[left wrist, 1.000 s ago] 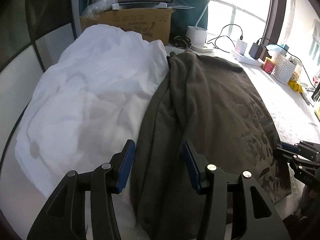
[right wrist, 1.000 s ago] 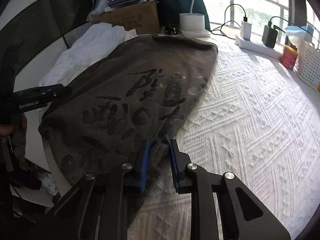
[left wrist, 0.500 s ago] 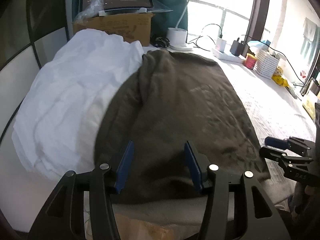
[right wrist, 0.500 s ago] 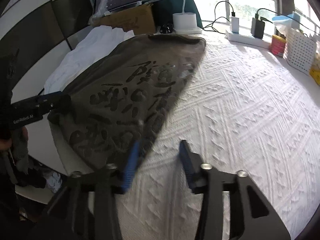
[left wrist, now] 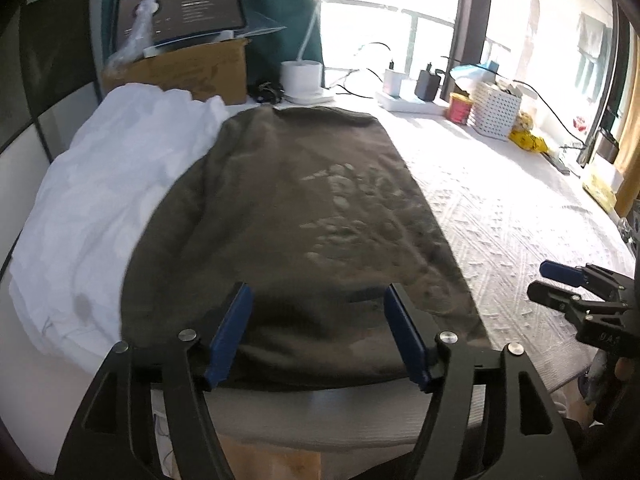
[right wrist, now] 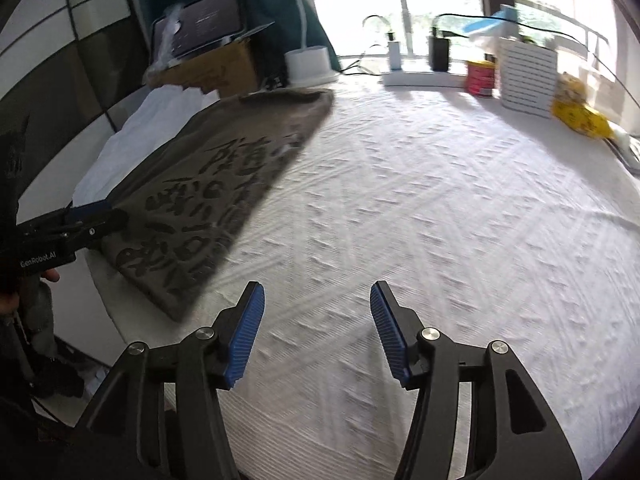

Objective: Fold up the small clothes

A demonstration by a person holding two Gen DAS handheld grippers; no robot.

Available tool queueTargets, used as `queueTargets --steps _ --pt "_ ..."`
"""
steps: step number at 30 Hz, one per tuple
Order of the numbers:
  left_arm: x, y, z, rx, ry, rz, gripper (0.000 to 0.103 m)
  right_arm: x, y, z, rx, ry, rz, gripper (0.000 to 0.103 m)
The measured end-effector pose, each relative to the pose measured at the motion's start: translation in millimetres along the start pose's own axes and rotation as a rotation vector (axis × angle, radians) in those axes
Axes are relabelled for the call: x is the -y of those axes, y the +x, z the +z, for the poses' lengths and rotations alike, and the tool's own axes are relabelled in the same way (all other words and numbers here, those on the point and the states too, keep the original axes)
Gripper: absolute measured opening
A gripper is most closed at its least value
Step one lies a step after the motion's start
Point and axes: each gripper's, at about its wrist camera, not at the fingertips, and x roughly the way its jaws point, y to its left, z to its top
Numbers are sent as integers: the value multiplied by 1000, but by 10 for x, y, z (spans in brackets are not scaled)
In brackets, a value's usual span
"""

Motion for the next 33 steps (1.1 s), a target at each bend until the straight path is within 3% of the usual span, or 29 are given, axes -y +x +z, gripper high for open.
queueTargets --steps 8,10,12,13,23,29,33 --pt "369 -32 71 19 48 -48 71 335 -272 -79 26 60 -78 60" --pt "440 -52 104 37 51 -57 78 407 -365 -90 37 69 -99 62" --pt "528 -74 141 60 56 -66 94 478 -463 -97 49 76 -120 67" --pt "574 -84 162 71 60 -70 95 513 -510 -105 52 79 -129 67" --pt "912 -335 431 199 80 -91 95 840 -1015 -58 108 131 -237 68" --pt "998 -529 597 272 80 -142 95 925 -1327 57 167 118 -308 68" --pt "1074 -670 683 326 102 -122 95 949 -1545 162 218 101 -337 68"
